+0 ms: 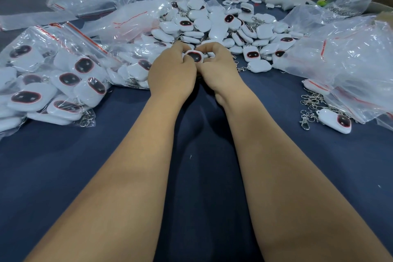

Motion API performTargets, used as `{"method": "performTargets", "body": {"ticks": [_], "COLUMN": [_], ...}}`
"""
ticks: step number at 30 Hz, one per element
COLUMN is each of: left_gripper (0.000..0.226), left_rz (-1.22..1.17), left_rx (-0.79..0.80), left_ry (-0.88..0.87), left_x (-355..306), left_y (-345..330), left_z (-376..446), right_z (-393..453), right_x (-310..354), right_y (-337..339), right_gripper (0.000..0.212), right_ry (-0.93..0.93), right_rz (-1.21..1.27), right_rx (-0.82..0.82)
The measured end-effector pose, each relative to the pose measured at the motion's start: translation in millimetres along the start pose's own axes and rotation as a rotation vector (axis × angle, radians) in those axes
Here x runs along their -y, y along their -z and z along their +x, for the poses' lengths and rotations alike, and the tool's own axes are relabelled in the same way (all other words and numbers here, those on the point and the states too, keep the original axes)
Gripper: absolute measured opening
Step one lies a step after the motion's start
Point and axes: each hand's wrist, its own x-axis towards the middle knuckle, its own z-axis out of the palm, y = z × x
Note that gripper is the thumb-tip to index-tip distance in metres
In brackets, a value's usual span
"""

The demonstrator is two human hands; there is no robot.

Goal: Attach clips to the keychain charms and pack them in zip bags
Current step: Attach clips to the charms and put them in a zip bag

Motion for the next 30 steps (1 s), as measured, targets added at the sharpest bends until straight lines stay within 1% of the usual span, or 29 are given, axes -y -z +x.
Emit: {"method": "performTargets", "body": {"ticks": [6, 13, 19, 23, 26, 30], "left_gripper": [0.023, 0.023, 0.022, 0.018, 0.012, 0.007], "left_rz": [-0.004, 0.001, 0.008, 0.008, -0.011, 0.001], "left_rx": [0.001, 0.003, -0.001, -0.003, -0.001, 0.003], "left_ry": [0.048, 0.045, 0.021, 0.028, 0.033, 0.016], "left_x": [0.7, 0.7, -0.3, -0.6, -0.6, -0.3], "left_y": [-0.2, 0.3, 0.6, -0.1, 0.5, 0.7], "left_z": [2.1, 1.0, 0.0, 0.3, 0.5, 0.5], "right_z": [1.0, 1.9, 0.0, -0.2, 1.2, 0.6], "right_x": [5.1, 4.7, 6.5, 6.7, 5.2, 5.7], "right_y": [-0.4, 2.2, 0.0, -1.4, -1.4, -1.3], "right_gripper": [0.028, 0.024, 0.028, 0.026, 0.028, 0.030], "right_ry": [-0.056, -0.054, -0.059, -0.047, -0.055, -0.053], "right_rz": [0.104, 0.077, 0.108, 0.114, 0.109, 0.125], "right_rx": [0.022, 0.043, 0.050, 0.044, 0.018, 0.027]}}
